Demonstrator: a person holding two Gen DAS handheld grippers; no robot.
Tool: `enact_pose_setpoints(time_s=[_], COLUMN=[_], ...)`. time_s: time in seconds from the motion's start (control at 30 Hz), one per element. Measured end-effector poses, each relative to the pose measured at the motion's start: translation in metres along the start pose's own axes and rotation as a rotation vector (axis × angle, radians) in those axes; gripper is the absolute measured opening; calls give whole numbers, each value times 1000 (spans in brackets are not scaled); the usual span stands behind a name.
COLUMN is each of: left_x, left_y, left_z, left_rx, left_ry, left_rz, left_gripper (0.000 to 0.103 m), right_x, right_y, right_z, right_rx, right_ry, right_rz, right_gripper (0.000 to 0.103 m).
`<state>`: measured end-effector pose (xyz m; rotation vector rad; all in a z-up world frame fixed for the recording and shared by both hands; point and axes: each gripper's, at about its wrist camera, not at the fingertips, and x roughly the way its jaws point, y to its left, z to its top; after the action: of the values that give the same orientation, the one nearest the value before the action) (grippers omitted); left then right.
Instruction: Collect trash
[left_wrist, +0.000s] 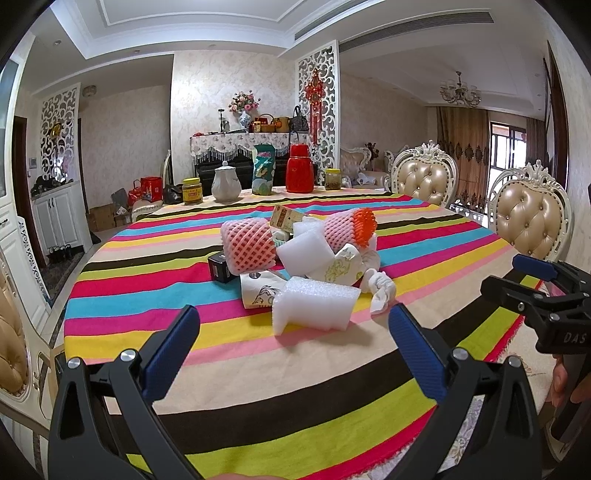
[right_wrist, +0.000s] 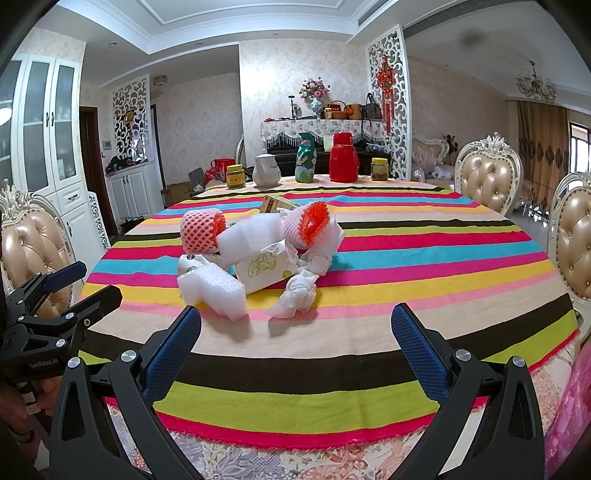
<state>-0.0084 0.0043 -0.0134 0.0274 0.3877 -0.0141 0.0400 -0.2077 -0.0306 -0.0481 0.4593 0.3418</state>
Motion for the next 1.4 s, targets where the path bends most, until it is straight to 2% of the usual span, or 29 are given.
enact_pose_setpoints(time_s=[0.37,0.6,0.73,0.83,0.93,1.03,1.1,1.23,1.3,1.37,1.4], left_x=[6,29,49,69,81,91,99,104,109,113,117], left_y=[4,27,42,55,60,57,54,50,48,47,46], left_z=[-1,4,10,11,8,6,6,11,12,12,13], left_rx=[6,-36,-78,-130,-149,-126,-121,-157,-176,-210,-221], left_ry=[23,87,132,190,215,248,276,272,287,312,327], left_rz=[30,56,67,14,5,18,-4,-26,-29,-35,-48], left_gripper=[99,99,99,99,99,99,99,99,99,99,98], right_x=[22,48,80,103,127,153,171,194,201,201,198], right_y=[-5,-10,-14,-15,-11,-6,-4,-2,-4,-9,-12], right_z=[4,13,22,28,32,32,31,26,22,18,20], right_rx=[-18,-24,2,13,-2,-16,-16,-30,-23,-6,2], right_ry=[35,74,147,190,242,310,352,413,447,450,450], right_rz=[-13,-30,-28,-26,-23,-11,5,26,32,58,66], right_gripper=[96,96,96,96,96,85,82,69,58,42,37])
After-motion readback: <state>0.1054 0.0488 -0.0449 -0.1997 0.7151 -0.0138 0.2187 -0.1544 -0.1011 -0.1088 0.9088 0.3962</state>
